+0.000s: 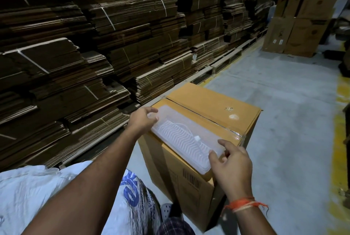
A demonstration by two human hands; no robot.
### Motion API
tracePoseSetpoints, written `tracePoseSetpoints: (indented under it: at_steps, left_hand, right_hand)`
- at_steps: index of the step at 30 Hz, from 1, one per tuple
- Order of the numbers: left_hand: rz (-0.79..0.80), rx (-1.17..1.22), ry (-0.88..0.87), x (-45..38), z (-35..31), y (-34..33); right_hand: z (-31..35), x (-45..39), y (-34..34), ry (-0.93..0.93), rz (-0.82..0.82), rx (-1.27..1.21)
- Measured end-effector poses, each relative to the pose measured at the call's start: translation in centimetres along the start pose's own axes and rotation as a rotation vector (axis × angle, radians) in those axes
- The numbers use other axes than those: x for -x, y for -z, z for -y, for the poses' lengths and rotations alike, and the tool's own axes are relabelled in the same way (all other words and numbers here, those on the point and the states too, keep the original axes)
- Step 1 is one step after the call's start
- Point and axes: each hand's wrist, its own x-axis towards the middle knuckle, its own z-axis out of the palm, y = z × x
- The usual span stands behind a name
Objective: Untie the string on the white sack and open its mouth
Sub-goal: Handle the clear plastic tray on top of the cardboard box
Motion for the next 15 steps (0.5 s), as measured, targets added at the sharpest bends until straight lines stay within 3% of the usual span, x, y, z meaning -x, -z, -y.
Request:
tracePoseSetpoints:
  at_steps: [15]
  left_hand:
    - [0.018, 0.083, 0.015, -0.1, -0.6, -0.5]
  right_hand:
    - [-1.3, -2.7, -0.3, -0.155, 0.04, -0.367]
